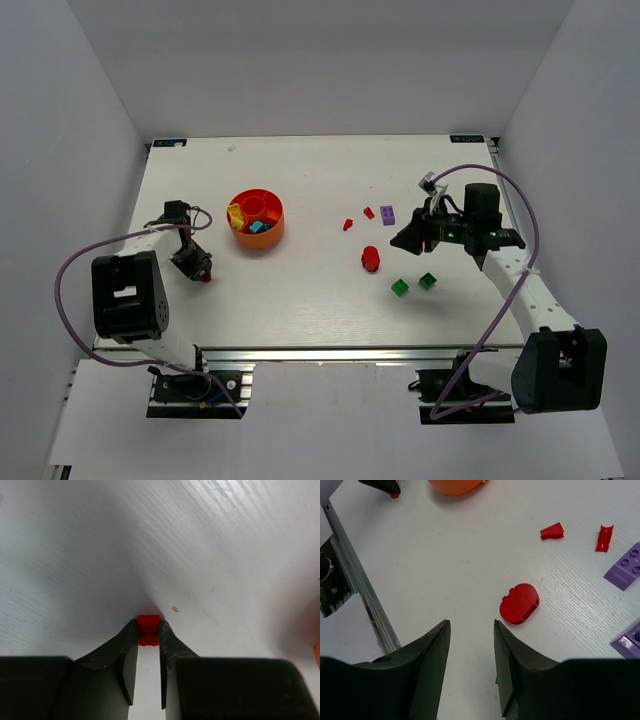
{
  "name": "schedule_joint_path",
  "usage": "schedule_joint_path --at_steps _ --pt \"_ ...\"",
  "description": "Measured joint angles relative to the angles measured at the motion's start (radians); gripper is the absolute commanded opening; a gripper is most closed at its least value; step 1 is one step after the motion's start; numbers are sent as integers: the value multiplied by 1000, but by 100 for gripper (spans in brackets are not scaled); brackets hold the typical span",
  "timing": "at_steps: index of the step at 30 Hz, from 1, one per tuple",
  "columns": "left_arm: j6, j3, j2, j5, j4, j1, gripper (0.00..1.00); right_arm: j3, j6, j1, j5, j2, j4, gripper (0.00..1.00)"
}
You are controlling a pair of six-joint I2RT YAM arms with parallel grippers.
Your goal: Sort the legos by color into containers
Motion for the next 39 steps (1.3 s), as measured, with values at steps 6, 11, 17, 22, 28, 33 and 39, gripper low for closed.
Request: schedule_joint_path --at_steps 6,11,17,22,28,33,39 --pt "61 0 -74 61 -4 -14 0 -4 0 -8 -3 -3 11 46" --pt "143 2 -307 172 75 -20 0 -4 0 -8 -2 -3 17 46" --pt "192 15 -390 351 237 -20 0 -4 -1 -9 -1 -3 21 46" --pt "195 36 -345 480 365 -25 0 -4 -4 -9 2 3 21 45" --pt "186 154 -219 545 494 -44 0 -5 -6 -13 2 25 21 45" --pt "179 235 -97 545 547 -64 0 -5 -12 -13 4 35 21 45" --pt "172 296 33 533 554 -99 0 -5 -19 -13 6 42 21 45"
